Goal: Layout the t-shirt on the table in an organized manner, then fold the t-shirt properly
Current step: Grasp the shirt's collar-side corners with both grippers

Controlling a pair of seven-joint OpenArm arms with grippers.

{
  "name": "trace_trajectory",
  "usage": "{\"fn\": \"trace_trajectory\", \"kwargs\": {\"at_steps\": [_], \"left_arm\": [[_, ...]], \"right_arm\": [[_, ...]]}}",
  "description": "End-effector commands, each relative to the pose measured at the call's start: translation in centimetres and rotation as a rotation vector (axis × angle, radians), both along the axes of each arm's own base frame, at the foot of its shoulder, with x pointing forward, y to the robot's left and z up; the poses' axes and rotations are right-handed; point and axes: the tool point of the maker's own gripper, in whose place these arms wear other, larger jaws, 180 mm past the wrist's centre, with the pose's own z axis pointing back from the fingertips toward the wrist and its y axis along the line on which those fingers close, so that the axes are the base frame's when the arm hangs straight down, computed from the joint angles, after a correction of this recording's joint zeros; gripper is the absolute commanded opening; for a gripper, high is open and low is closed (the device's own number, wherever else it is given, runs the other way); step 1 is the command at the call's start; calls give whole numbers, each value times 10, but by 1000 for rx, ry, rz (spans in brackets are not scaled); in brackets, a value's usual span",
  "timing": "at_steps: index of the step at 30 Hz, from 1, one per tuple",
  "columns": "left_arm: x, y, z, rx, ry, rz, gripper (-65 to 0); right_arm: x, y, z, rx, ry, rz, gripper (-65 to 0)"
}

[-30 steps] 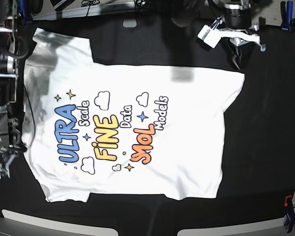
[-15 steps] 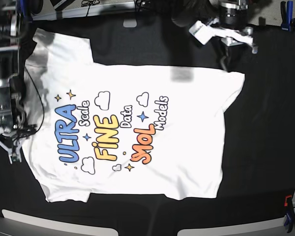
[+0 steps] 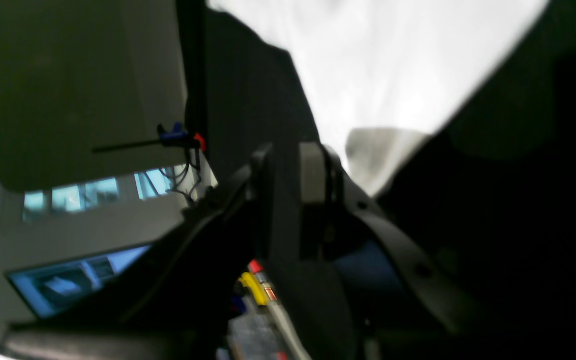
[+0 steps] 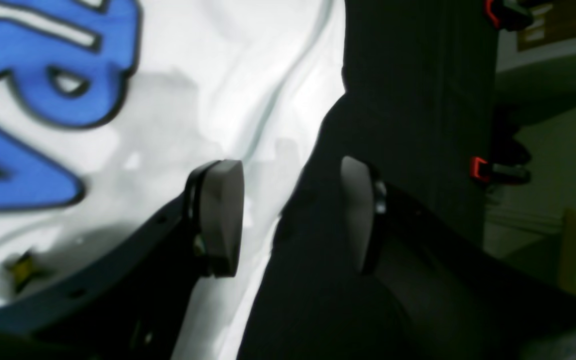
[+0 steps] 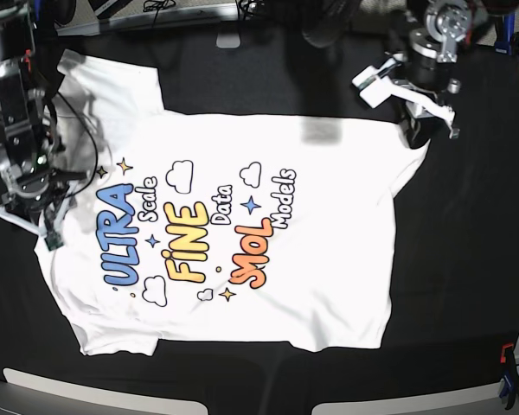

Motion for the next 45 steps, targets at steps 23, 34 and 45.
{"fn": "trace_trajectory", "kwargs": {"at_steps": [23,34,45], "left_arm": [[0,70,-56,243,103,42,-518],[9,32,-43,68,-13,-90,-519],[14,16,-47,-96,40,-102,-519]], "right_arm": [[-72,95,46,-6,-24,232,-347],[-88,105,56,-31,-13,245,-347],[-98,103,48,-30,25,240,-347]]}}
